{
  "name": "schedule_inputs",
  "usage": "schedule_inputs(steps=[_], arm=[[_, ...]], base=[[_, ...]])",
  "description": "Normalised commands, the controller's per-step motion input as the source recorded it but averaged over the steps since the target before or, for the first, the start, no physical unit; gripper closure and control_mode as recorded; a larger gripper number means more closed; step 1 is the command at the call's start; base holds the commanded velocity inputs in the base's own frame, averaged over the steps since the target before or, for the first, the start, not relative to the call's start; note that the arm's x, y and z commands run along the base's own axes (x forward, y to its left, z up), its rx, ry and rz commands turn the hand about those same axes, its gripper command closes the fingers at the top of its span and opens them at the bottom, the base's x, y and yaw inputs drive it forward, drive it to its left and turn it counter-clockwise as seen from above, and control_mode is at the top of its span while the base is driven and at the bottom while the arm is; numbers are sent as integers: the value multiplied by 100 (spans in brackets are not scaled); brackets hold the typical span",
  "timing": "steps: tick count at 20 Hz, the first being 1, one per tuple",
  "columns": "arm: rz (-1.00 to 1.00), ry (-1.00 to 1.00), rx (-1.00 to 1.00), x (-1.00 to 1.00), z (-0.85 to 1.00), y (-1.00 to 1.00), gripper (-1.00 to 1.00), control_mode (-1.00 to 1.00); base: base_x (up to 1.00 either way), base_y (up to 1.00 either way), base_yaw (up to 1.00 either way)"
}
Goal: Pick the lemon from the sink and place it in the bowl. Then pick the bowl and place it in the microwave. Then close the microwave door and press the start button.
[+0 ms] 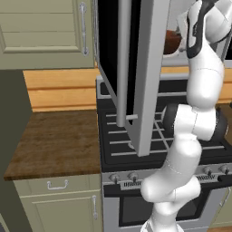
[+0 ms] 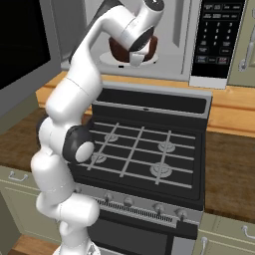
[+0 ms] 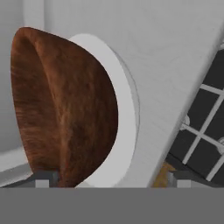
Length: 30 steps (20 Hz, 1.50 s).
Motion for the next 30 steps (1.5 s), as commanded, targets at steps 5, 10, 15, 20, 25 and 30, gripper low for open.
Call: schedule_inputs(steps=[5,10,15,20,25,30], arm=[[0,-12,0,-97,-28,0,-100,-100],[0,-12,-2,-100,-62,0,-100,-100],[3,-3,-15,-78,-95,0,-100,-100],[4,9,-38,-10,-100,3,-100,-100],[0,3,-60,-1,-100,15,-100,-100],[0,2,-57,0,-70,11,-100,-100]], base=[[0,0,0],[0,0,0],[0,0,0],[0,0,0],[0,0,0],[0,0,0]])
